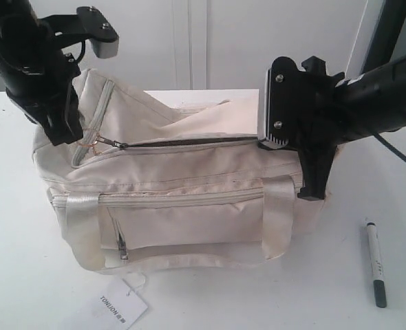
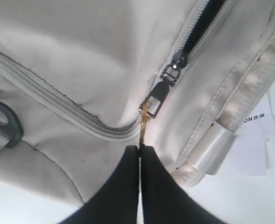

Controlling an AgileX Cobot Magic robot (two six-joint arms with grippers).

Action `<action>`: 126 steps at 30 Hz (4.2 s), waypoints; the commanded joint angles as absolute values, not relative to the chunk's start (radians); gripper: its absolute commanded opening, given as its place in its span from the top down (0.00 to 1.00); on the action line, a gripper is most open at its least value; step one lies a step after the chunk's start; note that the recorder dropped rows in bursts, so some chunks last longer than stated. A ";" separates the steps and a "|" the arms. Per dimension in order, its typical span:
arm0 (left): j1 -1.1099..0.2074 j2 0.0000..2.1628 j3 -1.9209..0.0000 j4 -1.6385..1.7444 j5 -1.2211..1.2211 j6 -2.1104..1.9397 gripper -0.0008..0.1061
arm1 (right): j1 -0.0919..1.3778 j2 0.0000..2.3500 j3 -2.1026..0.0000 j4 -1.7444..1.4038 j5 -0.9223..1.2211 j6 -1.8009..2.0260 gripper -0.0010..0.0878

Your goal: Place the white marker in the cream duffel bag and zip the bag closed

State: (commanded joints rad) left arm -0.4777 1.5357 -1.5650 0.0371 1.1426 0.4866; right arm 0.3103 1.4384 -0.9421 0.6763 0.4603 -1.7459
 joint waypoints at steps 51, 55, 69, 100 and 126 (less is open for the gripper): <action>-0.299 1.473 -1.384 0.262 1.016 0.187 0.99 | 0.308 1.440 -0.917 0.674 0.413 -1.730 0.99; -0.299 1.473 -1.384 0.100 0.968 0.306 0.99 | 0.308 1.440 -0.917 0.676 0.413 -1.723 0.99; -0.299 1.420 -1.384 -0.225 0.838 0.520 0.99 | 0.308 1.411 -0.917 0.773 0.421 -1.643 0.57; -0.299 1.384 -1.384 -0.313 0.782 0.556 0.99 | 0.587 1.457 -0.976 1.042 0.348 -1.648 0.57; -0.299 1.384 -1.384 -0.313 0.810 0.556 0.99 | 0.606 1.651 -1.423 0.670 0.816 -0.797 0.59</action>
State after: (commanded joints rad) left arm -0.2989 1.3844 -1.3837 -0.3128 0.8100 0.5555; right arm 0.6064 1.6515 -1.4229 0.6704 0.8155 -0.7970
